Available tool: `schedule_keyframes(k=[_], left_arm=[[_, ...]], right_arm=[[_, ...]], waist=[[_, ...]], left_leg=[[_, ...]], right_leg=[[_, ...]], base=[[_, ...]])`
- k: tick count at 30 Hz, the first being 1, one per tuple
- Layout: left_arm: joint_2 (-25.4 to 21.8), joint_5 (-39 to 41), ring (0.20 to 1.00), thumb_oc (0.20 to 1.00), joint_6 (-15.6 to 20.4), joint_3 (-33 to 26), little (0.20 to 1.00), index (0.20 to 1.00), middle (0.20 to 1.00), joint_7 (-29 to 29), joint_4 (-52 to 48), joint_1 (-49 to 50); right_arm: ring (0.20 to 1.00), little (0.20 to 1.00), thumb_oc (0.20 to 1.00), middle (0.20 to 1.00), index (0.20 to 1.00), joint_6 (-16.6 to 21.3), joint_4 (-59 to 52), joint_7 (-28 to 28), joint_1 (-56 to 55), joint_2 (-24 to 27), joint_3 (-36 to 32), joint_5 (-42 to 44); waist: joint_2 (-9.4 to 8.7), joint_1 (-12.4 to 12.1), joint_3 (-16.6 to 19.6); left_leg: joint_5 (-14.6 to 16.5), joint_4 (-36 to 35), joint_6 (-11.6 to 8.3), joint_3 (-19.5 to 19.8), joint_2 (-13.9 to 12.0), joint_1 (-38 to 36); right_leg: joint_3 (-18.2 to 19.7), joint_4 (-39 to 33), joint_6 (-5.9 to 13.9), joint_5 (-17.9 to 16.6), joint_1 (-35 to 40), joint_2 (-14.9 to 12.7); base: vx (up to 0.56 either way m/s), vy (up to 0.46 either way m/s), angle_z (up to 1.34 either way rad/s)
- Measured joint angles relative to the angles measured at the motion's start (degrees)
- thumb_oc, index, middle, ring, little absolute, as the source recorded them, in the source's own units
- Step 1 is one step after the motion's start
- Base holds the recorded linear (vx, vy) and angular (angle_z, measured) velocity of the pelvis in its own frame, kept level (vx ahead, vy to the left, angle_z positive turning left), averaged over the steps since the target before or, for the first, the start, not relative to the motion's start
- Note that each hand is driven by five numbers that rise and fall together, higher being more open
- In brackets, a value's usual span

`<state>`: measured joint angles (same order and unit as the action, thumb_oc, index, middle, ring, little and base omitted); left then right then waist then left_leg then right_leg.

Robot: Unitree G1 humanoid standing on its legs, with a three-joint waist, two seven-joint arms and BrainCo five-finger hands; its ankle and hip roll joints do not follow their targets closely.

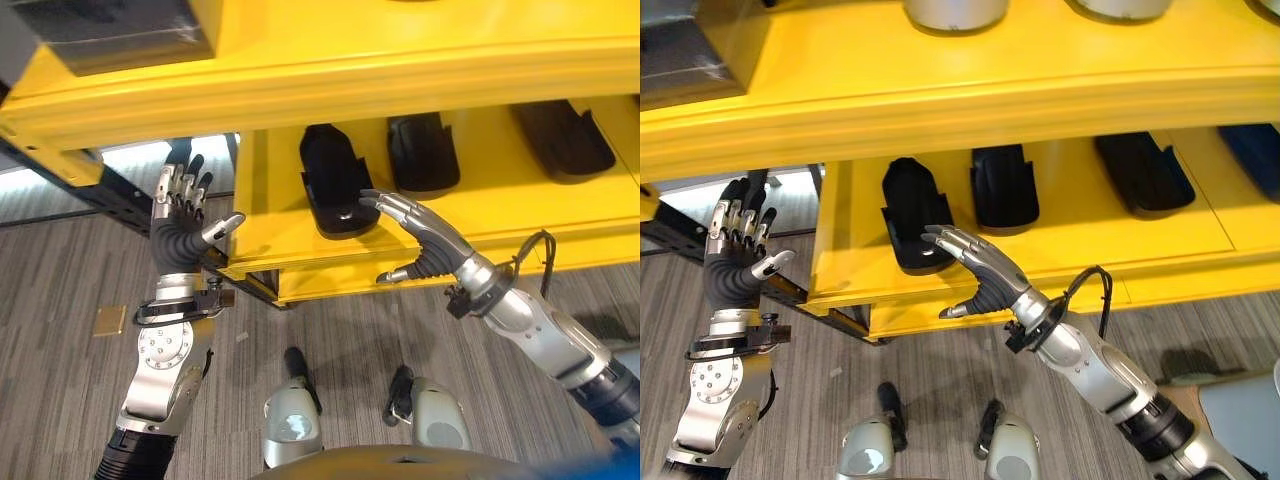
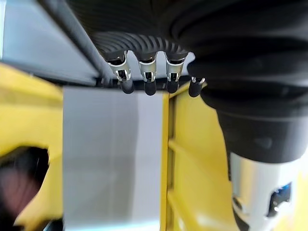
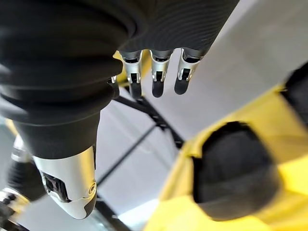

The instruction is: Move parts from the plastic box to the shelf.

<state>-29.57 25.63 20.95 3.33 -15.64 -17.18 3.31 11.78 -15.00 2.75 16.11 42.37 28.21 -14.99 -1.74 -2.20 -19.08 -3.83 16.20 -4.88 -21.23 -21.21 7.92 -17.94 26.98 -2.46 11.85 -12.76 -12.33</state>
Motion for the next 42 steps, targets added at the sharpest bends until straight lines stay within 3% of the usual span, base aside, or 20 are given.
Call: schedule_keyframes(k=[2, 4, 5, 6, 7, 8, 11, 13, 14, 16, 17, 18, 19, 20, 21, 23, 25, 29, 34, 42], left_arm=[[-0.06, -0.01, 1.000, 1.000, 0.19, 1.56, 1.000, 1.000, 1.000, -0.34, 2.29, -2.41], [-0.17, 0.03, 1.000, 1.000, 0.61, 3.02, 1.000, 1.000, 1.000, -0.52, 5.25, -5.57], [-0.05, 0.03, 1.000, 1.000, 0.54, 4.19, 1.000, 1.000, 1.000, -0.48, 6.55, -7.30], [0.06, 0.00, 1.000, 1.000, 0.59, 4.63, 1.000, 1.000, 1.000, -0.21, 6.52, -7.52], [0.03, 0.05, 1.000, 1.000, 0.58, 4.66, 1.000, 1.000, 1.000, 0.61, 7.21, -7.90], [-0.28, -0.01, 1.000, 1.000, -0.60, 7.87, 1.000, 1.000, 1.000, 4.01, 7.64, -8.71], [-0.97, 0.79, 1.000, 1.000, -4.88, 10.85, 1.000, 1.000, 1.000, 13.27, 7.09, -9.04], [-2.93, 0.72, 1.000, 1.000, -8.25, 14.16, 1.000, 1.000, 1.000, 19.54, 8.25, -9.73], [-7.52, 0.69, 1.000, 1.000, -8.29, 18.00, 1.000, 1.000, 1.000, 24.21, 7.73, -8.69], [-11.20, 0.84, 1.000, 1.000, -8.29, 18.68, 1.000, 1.000, 1.000, 27.60, 6.95, -6.33], [-11.73, 1.45, 1.000, 1.000, -8.22, 18.50, 1.000, 1.000, 1.000, 28.05, 6.90, -5.34], [-11.86, 2.25, 1.000, 1.000, -8.04, 18.47, 1.000, 1.000, 1.000, 28.33, 6.77, -4.78], [-12.08, 2.47, 1.000, 1.000, -7.28, 18.23, 1.000, 1.000, 1.000, 27.88, 5.99, -3.03], [-13.44, 2.47, 1.000, 1.000, -5.73, 17.76, 1.000, 1.000, 1.000, 26.34, 1.82, -0.12], [-13.55, 2.28, 1.000, 1.000, -4.41, 17.94, 1.000, 1.000, 1.000, 25.77, 0.85, -0.01], [-12.83, 1.94, 1.000, 1.000, -1.70, 18.67, 1.000, 1.000, 1.000, 24.46, 0.78, -0.34], [-11.96, 1.91, 1.000, 1.000, 1.30, 18.86, 1.000, 1.000, 1.000, 25.03, 0.73, -1.18], [-11.89, 1.88, 1.000, 1.000, 3.77, 19.38, 1.000, 1.000, 1.000, 28.29, 0.69, -3.12], [-11.97, 1.89, 1.000, 1.000, 4.01, 19.80, 1.000, 1.000, 1.000, 28.82, 0.69, -5.84], [-12.31, 1.84, 1.000, 1.000, 0.27, 21.56, 1.000, 1.000, 1.000, 25.57, 0.73, -8.43]], right_arm=[[1.000, 1.000, 1.000, 1.000, 1.000, 0.52, -0.15, -0.28, -0.09, 2.06, 0.46, -0.72], [1.000, 1.000, 1.000, 1.000, 1.000, 0.53, -0.04, 0.03, 0.20, 2.50, 0.46, -2.03], [1.000, 1.000, 1.000, 1.000, 1.000, 0.58, 0.27, 0.32, 1.27, 3.32, 1.70, -2.20], [1.000, 1.000, 1.000, 1.000, 1.000, 1.19, 0.87, 0.51, 2.32, 3.99, 1.82, -2.27], [1.000, 1.000, 1.000, 1.000, 1.000, 1.20, 1.98, 1.14, 1.86, 3.03, 1.56, -2.25], [1.000, 1.000, 1.000, 1.000, 1.000, 0.66, 3.33, 2.08, 1.06, 2.65, 1.49, -2.28], [1.000, 1.000, 1.000, 1.000, 1.000, -1.15, 5.28, 3.14, 2.54, 0.49, 1.51, -2.73], [1.000, 1.000, 1.000, 1.000, 1.000, -2.99, 8.59, 4.50, 3.28, -1.59, 1.51, -3.74], [1.000, 1.000, 1.000, 1.000, 1.000, -3.79, 9.71, 4.80, 1.81, -1.31, 0.94, -3.92], [1.000, 1.000, 1.000, 1.000, 1.000, -3.76, 9.64, 5.36, -1.07, -1.05, -1.32, -4.24], [1.000, 1.000, 1.000, 1.000, 1.000, -3.83, 9.04, 5.39, -3.19, -0.55, -1.94, -4.45], [1.000, 1.000, 1.000, 1.000, 1.000, -3.75, 7.95, 5.39, -4.93, -0.11, -2.61, -4.50], [1.000, 1.000, 1.000, 1.000, 1.000, -3.62, 5.38, 5.72, -7.87, 1.74, -2.80, -4.66], [1.000, 1.000, 1.000, 1.000, 1.000, -2.53, 1.19, 5.92, -9.69, 4.77, -1.89, -6.36], [1.000, 1.000, 1.000, 1.000, 1.000, -1.65, 0.75, 6.80, -9.16, 5.63, -1.46, -7.19], [1.000, 1.000, 1.000, 1.000, 1.000, -1.41, 2.74, 9.17, -6.07, 6.07, 0.50, -9.42], [1.000, 1.000, 1.000, 1.000, 1.000, -2.56, 6.76, 11.41, -1.57, 5.93, 2.05, -11.19], [1.000, 1.000, 1.000, 1.000, 1.000, -4.92, 10.95, 12.48, 4.38, 6.86, 2.11, -11.17], [1.000, 1.000, 1.000, 1.000, 1.000, -5.24, 9.88, 12.82, 4.00, 10.66, 1.74, -11.17], [1.000, 1.000, 1.000, 1.000, 1.000, -4.97, 9.90, 13.23, 8.08, 12.19, 1.73, -11.21]], waist=[[-0.25, 1.72, 0.01], [-0.47, 2.15, 0.01], [-0.63, 2.62, 0.21], [0.07, 3.10, 0.22], [-0.36, 3.82, 0.15], [-0.59, 3.00, 0.24], [-0.74, 2.63, 0.24], [-0.76, 2.62, 0.24], [-0.69, 2.73, 0.26], [-0.32, 3.17, 0.07], [0.10, 4.14, 0.01], [0.88, 4.62, -0.15], [2.66, 5.18, -0.35], [2.54, 5.91, -0.10], [1.74, 4.93, 0.22], [2.28, 4.54, 0.01], [3.54, 4.42, -0.41], [3.54, 4.45, -0.40], [3.57, 6.16, -0.39], [3.58, 7.02, -0.38]], left_leg=[[-0.28, 0.43, -0.45, 1.87, -3.96, -1.11], [-0.86, 1.06, -1.42, 3.34, -5.73, -1.06], [-1.95, -1.00, -0.59, 2.90, -5.26, -1.87], [-2.18, -2.36, -1.62, 1.11, -4.32, -3.16], [0.06, -2.14, -3.28, 0.71, -3.16, -3.10], [2.08, -2.23, -4.54, -0.98, -1.04, -2.94], [6.01, -1.06, -5.45, -2.39, 2.08, -3.29], [7.57, -0.11, -4.28, -3.48, 4.49, -4.08], [8.89, -0.03, -3.00, -6.10, 6.02, -5.14], [10.93, -0.71, -1.72, -8.00, 6.74, -5.81], [10.96, -1.31, -0.73, -8.75, 6.94, -6.06], [10.73, -1.74, -0.35, -8.61, 6.53, -6.06], [9.39, -3.62, -0.14, -8.66, 5.45, -6.07], [6.27, -7.48, -0.12, -9.35, 6.25, -6.86], [5.40, -8.11, -0.20, -9.58, 7.41, -6.89], [4.83, -8.48, -0.23, -9.44, 7.98, -6.55], [2.79, -10.76, -0.40, -9.21, 7.68, -6.54], [1.96, -11.29, -0.73, -9.53, 7.02, -6.88], [1.95, -11.28, -0.76, -10.31, 6.61, -7.44], [2.00, -11.14, -0.91, -11.72, 5.67, -8.95]], right_leg=[[0.42, 0.08, 1.06, -0.22, -0.41, -0.95], [1.35, 0.24, 2.31, -0.89, -1.53, -1.81], [1.79, 1.62, 3.70, -0.87, -3.12, -3.09], [3.09, 3.42, 6.57, -1.53, -4.58, -4.24], [3.17, 2.38, 7.74, -2.95, -4.49, -4.99], [2.68, 0.04, 8.04, -6.03, -3.82, -6.94], [3.17, -7.36, 10.07, -12.47, -1.16, -9.29], [2.56, -13.23, 9.43, -18.49, 1.49, -11.02], [1.75, -20.18, 7.07, -27.24, 3.26, -11.36], [1.43, -22.30, 6.56, -35.50, 2.17, -11.77], [1.93, -20.35, 7.60, -35.59, 1.60, -11.25], [1.76, -17.65, 8.65, -33.38, 1.22, -10.25], [2.08, -10.30, 10.57, -23.99, -0.42, -6.70], [0.42, -4.82, 7.76, -12.80, -0.57, -2.13], [-1.18, -8.50, 6.77, -11.35, 1.26, -1.90], [-1.27, -14.98, 6.63, -11.41, 3.82, -0.86], [-1.89, -15.86, 6.15, -11.96, 3.49, 0.32], [-1.81, -16.31, 5.57, -12.07, 3.48, 1.30], [-1.11, -16.26, 5.50, -12.11, 3.45, 1.67], [0.04, -16.03, 4.95, -11.92, 3.80, 2.94]], base=[[-0.10, 0.452, 0.01], [-0.05, 0.395, 0.03], [-0.06, 0.637, -0.02], [-0.07, 0.681, 0.06], [-0.09, 0.733, 0.13], [-0.07, 0.476, 0.12], [-0.05, 0.380, -0.06], [-0.04, 0.354, -0.24], [-0.04, 0.283, -0.57], [-0.07, 0.235, -0.59], [-0.09, 0.132, -0.21], [-0.05, -0.004, 0.03], [-0.14, -0.134, 0.05], [-0.17, -0.136, -0.08], [-0.17, -0.138, -0.16], [-0.13, -0.087, -0.06], [-0.14, -0.110, 0.03], [-0.03, -0.029, -0.05], [0.02, -0.013, -0.09], [-0.01, -0.051, -0.10]])
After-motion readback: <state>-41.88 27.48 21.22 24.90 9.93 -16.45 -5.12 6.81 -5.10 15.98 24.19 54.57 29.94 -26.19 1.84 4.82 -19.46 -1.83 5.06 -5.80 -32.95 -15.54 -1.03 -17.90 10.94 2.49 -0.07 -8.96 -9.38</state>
